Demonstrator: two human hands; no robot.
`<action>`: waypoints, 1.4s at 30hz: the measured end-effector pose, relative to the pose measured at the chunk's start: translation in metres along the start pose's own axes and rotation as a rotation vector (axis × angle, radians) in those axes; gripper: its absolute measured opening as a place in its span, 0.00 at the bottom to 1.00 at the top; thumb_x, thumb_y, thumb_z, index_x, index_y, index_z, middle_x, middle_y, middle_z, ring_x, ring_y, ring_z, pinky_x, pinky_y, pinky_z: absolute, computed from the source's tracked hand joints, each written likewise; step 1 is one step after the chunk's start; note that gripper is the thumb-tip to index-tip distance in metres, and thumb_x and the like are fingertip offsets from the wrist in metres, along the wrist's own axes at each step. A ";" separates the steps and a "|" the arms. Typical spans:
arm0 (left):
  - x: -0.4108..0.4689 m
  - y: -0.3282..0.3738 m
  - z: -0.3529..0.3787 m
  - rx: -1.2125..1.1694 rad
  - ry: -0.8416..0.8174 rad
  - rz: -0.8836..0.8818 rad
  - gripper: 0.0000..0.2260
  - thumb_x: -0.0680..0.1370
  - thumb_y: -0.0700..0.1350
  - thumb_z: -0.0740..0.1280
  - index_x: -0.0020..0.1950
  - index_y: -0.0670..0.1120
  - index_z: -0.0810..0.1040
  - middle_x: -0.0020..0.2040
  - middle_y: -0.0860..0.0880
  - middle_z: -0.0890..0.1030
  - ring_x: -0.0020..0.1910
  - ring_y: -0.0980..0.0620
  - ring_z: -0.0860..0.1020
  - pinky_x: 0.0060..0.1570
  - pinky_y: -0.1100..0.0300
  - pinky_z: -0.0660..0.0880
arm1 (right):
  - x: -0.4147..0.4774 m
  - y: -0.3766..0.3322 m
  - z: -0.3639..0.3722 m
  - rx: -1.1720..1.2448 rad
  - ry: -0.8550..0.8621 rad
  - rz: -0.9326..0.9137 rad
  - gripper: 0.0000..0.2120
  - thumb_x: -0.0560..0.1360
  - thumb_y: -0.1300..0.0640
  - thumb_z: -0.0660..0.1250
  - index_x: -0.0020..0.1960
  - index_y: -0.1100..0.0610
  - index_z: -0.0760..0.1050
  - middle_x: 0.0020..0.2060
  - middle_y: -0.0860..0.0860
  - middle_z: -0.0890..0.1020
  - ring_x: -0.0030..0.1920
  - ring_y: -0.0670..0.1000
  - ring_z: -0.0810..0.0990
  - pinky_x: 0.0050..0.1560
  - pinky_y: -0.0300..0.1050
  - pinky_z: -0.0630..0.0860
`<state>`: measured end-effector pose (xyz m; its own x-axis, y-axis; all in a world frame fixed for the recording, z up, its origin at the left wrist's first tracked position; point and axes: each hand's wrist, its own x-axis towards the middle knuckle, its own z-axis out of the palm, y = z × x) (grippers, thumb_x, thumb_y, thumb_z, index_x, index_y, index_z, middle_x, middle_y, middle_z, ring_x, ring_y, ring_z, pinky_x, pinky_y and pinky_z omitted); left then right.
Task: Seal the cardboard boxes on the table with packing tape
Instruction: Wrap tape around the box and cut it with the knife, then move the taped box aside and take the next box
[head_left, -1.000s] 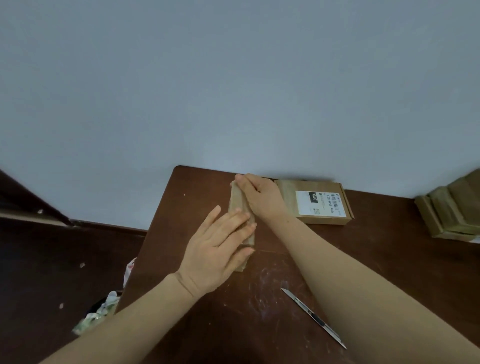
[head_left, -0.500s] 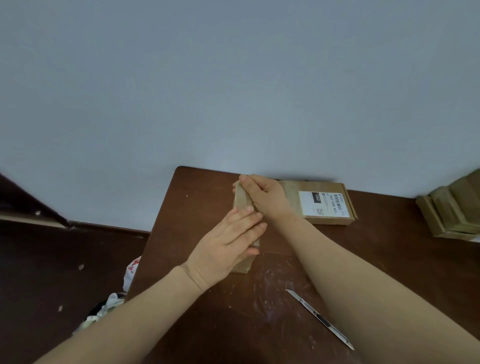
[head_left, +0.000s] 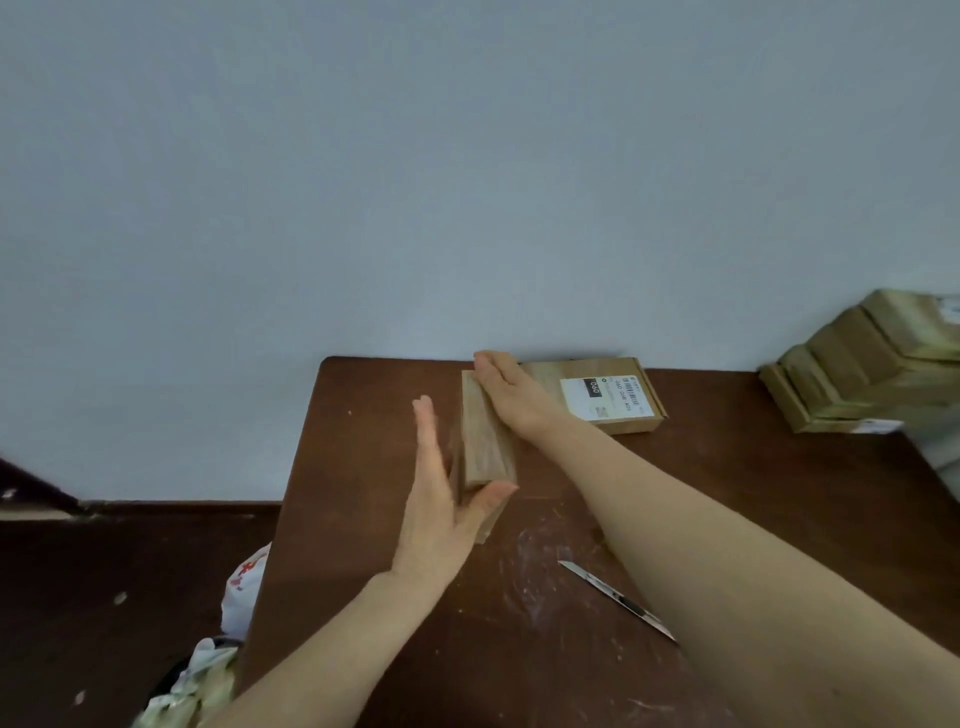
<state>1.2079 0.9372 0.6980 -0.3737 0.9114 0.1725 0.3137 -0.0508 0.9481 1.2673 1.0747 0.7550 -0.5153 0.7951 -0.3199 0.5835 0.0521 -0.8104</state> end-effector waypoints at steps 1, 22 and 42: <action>-0.002 0.002 0.002 -0.098 -0.012 -0.114 0.48 0.66 0.70 0.66 0.73 0.64 0.36 0.78 0.57 0.48 0.75 0.62 0.52 0.73 0.58 0.59 | -0.007 0.000 -0.001 0.083 0.005 0.059 0.26 0.77 0.37 0.58 0.71 0.48 0.63 0.65 0.50 0.72 0.61 0.52 0.73 0.53 0.44 0.70; -0.005 0.089 0.101 -0.170 0.110 -0.345 0.18 0.76 0.48 0.69 0.66 0.52 0.74 0.62 0.52 0.79 0.57 0.57 0.78 0.55 0.63 0.76 | -0.148 0.151 -0.166 0.651 0.271 0.213 0.33 0.68 0.25 0.57 0.65 0.42 0.72 0.55 0.47 0.80 0.54 0.51 0.80 0.51 0.52 0.79; 0.007 0.151 0.239 -0.583 -0.180 -0.597 0.14 0.79 0.54 0.58 0.58 0.49 0.76 0.47 0.49 0.83 0.43 0.54 0.81 0.46 0.57 0.78 | -0.210 0.222 -0.278 0.805 0.562 0.279 0.23 0.69 0.32 0.66 0.60 0.42 0.77 0.56 0.46 0.79 0.58 0.51 0.77 0.67 0.53 0.70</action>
<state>1.4614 1.0337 0.7790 -0.1733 0.9008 -0.3982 -0.4099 0.3016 0.8608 1.6795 1.0869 0.7783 0.0645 0.8959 -0.4396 -0.0643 -0.4359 -0.8977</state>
